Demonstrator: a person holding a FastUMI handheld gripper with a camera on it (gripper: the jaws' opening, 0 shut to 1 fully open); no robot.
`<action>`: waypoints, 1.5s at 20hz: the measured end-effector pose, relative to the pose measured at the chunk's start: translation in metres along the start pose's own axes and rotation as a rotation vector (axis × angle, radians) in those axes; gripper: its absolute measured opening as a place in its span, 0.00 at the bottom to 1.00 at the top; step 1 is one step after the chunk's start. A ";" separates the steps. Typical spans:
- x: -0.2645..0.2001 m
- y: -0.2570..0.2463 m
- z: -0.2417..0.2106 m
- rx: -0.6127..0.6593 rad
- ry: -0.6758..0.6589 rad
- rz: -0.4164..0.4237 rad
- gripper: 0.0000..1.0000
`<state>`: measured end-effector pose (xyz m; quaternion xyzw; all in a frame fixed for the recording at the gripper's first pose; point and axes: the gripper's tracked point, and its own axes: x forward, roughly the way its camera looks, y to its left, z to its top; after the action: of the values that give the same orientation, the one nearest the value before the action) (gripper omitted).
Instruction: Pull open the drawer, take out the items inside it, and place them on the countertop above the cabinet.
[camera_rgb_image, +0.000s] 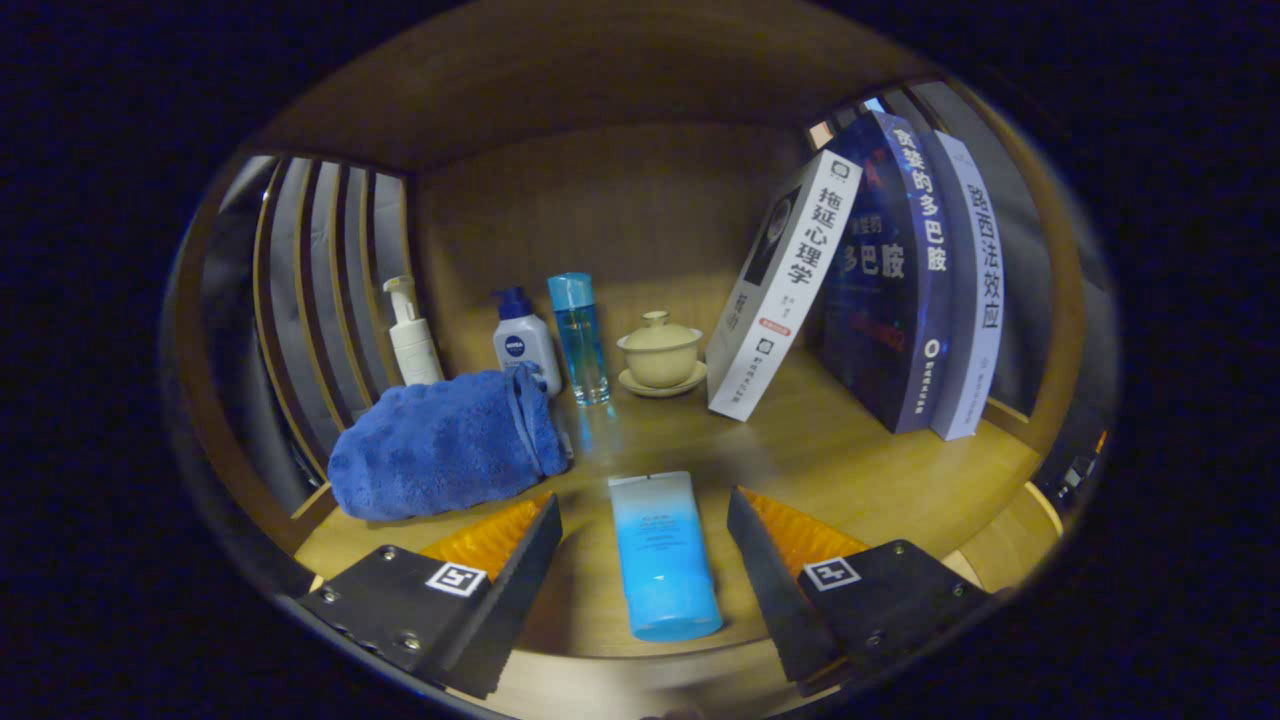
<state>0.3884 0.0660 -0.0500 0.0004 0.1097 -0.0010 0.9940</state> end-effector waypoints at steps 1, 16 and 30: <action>-0.007 -0.003 0.005 0.007 0.000 -0.012 1.00; -0.199 -0.064 0.041 -0.083 -0.145 -0.101 0.99; -0.311 -0.079 -0.065 -0.214 -0.222 -0.030 0.99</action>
<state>0.0702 -0.0126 -0.0458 -0.1072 -0.0012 -0.0042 0.9942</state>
